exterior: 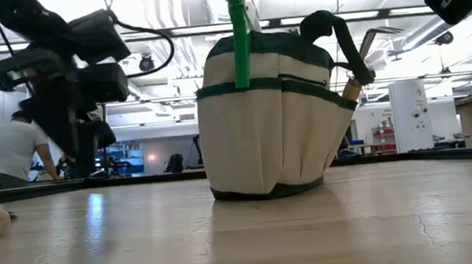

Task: Pick & Place Garden tools in Gardening bag
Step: Put the brown trowel into the side pocket of the gardening bag

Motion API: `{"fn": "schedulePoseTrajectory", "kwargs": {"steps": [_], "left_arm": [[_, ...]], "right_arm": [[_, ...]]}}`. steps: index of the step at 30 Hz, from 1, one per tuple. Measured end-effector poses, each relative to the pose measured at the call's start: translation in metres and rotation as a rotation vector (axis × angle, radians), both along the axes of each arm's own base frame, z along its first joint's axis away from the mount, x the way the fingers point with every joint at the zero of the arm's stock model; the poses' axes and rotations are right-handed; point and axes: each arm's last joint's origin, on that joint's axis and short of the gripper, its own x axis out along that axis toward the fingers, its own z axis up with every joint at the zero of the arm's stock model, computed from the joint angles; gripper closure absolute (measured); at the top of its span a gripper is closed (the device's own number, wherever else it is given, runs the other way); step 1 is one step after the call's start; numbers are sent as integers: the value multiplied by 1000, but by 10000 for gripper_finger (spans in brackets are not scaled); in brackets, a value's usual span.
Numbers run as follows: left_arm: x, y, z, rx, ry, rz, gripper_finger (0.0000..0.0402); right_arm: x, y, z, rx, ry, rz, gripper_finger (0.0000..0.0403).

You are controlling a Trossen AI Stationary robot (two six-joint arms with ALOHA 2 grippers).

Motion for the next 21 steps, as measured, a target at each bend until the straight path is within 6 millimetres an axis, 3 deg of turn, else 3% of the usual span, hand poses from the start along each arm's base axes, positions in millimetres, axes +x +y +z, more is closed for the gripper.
{"fn": "schedulePoseTrajectory", "kwargs": {"steps": [6,10,15,21], "left_arm": [[-8,-26,-3,179,77,-199,200],[-13,-49,9,330,151,-338,200],[-5,-78,34,431,20,-436,200],[-3,-89,47,416,-22,-427,200]], "right_arm": [[0,0,0,0,0,0,394],[0,0,0,0,0,0,394],[0,0,0,0,0,0,394],[0,0,0,0,0,0,394]]}}
